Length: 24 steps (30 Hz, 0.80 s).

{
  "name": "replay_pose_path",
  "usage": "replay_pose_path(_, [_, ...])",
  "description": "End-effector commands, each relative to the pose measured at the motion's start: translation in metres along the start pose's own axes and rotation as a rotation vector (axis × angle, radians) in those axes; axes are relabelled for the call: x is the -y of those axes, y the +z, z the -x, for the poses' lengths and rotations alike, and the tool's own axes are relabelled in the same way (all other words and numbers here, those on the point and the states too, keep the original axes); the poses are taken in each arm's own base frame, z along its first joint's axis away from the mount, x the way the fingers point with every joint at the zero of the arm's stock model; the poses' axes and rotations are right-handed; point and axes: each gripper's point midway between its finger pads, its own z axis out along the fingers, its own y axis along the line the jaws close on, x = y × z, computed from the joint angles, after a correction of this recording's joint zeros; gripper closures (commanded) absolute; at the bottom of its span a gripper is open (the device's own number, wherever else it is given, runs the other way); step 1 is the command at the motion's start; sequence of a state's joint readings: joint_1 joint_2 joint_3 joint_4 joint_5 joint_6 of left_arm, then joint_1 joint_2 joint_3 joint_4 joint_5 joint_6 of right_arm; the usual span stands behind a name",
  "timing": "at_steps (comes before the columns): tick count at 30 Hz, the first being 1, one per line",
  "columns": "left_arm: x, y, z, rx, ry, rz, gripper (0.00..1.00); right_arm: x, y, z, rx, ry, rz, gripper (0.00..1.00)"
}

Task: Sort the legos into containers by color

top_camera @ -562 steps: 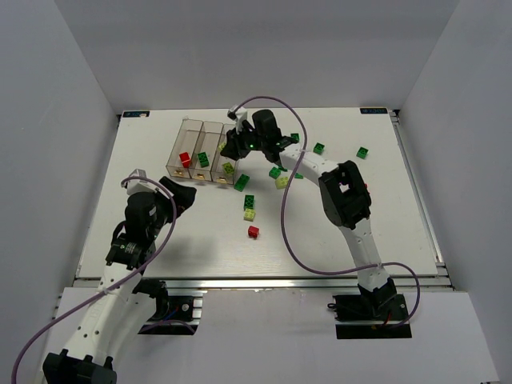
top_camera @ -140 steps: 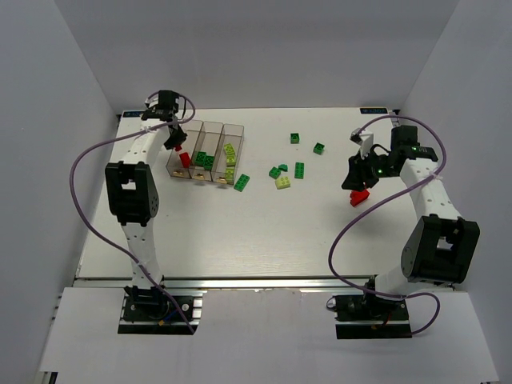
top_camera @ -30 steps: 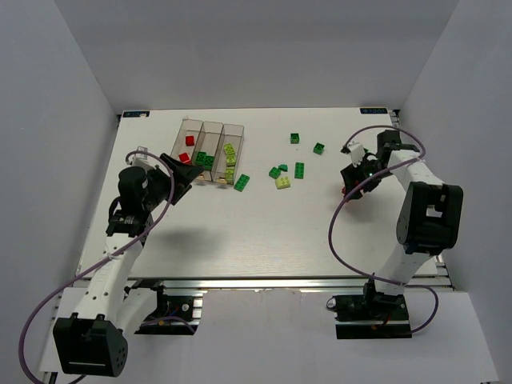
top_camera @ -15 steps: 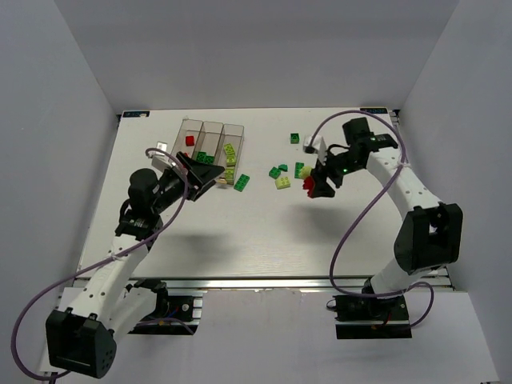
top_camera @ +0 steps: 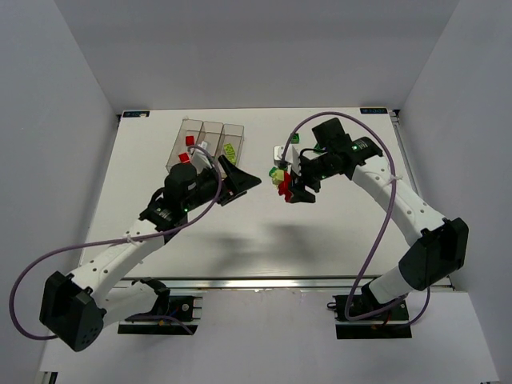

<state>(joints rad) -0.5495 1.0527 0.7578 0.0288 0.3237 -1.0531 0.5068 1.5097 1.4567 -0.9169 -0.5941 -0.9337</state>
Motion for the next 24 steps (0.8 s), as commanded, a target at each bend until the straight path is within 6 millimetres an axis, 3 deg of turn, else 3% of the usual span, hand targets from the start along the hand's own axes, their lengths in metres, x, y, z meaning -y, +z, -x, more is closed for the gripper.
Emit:
replay_pose_path(1, [0.008, 0.011, 0.001, 0.012, 0.067, 0.017, 0.03, -0.004, -0.008, 0.009, 0.002, -0.076, -0.034, 0.99])
replay_pose_path(7, [0.005, 0.034, -0.022, -0.056, 0.122, 0.073, 0.04, -0.008, -0.008, 0.013, 0.012, -0.09, -0.027, 0.99])
replay_pose_path(14, [0.012, 0.058, -0.033, -0.078, 0.165, 0.043, 0.06, -0.016, -0.008, 0.021, 0.049, -0.076, 0.0, 0.99])
replay_pose_path(24, [0.02, 0.07, -0.041, -0.094, 0.163, -0.001, 0.1, -0.022, -0.006, 0.018, 0.05, -0.056, 0.014, 0.99])
